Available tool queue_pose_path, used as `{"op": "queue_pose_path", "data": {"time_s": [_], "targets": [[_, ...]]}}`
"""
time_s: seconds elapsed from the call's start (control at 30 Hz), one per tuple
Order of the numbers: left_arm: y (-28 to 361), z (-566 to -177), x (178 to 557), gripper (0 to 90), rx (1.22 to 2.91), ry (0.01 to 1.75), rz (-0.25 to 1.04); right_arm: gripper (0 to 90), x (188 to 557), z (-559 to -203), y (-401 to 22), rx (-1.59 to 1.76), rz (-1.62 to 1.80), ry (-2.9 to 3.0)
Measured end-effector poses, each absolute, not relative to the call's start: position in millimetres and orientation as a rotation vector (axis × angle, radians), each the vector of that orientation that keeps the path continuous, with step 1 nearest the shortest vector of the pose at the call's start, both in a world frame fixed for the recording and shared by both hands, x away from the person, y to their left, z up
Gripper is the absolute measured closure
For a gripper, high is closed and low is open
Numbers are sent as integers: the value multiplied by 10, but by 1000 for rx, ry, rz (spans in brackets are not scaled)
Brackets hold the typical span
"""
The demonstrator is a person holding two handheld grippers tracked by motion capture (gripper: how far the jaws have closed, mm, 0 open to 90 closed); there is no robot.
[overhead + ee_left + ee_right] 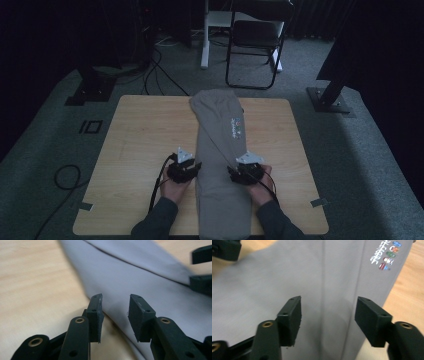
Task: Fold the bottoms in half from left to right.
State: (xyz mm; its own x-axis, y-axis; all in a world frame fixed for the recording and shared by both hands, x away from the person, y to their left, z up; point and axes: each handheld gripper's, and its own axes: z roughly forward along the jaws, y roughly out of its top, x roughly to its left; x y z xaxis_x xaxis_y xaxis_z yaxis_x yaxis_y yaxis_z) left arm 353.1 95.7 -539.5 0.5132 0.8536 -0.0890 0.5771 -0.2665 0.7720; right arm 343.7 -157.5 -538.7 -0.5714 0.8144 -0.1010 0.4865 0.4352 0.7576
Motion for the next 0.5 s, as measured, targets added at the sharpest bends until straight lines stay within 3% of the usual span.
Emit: {"op": "queue_pose_path", "data": {"time_s": [0.17,0.3,0.5], "targets": [[818,-5434,3840,636,2018,1191,516,301,3860,-5485,-1365,1090,835,2268],[746,-5494,3903,642,2054,1211,550,354,4052,-5477,-1417,1135,807,2212],[775,-5528,3876,655,2024,1206,548,461,4223,-5463,-1858,1337,808,2092]]}}
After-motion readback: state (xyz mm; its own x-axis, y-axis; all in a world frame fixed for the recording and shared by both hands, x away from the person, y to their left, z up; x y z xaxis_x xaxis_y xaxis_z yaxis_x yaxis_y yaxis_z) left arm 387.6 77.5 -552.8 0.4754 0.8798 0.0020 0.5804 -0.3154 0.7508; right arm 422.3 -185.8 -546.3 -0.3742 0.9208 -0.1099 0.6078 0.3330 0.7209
